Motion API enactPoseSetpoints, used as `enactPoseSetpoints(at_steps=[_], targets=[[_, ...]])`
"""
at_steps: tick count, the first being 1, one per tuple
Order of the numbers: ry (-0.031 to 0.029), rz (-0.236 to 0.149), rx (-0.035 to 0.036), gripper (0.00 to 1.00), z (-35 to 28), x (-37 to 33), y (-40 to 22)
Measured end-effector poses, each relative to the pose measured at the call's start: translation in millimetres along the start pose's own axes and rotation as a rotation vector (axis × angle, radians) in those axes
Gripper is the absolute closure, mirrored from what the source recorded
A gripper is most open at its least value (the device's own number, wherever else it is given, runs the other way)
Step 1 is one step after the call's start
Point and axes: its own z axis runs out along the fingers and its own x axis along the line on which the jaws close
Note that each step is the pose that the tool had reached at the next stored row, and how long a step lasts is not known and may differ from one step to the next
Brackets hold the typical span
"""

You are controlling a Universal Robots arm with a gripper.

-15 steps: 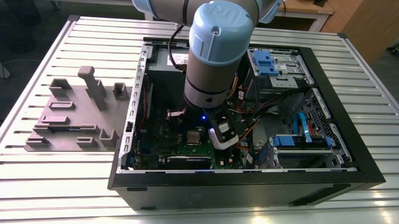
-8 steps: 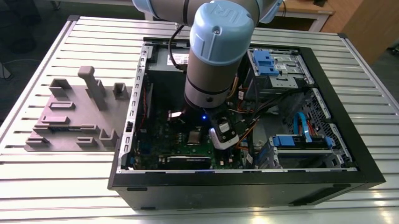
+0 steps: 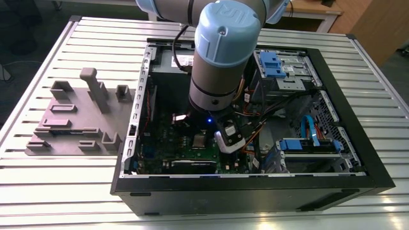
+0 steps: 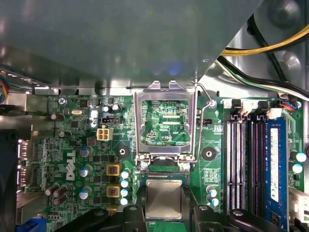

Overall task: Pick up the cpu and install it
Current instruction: 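Place the cpu into insertion slot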

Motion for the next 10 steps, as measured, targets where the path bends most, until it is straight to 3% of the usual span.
enactPoseSetpoints(at_steps=[10], targets=[[0.0004, -0.010, 0.0017, 0.61, 0.3, 0.0, -0.1]])
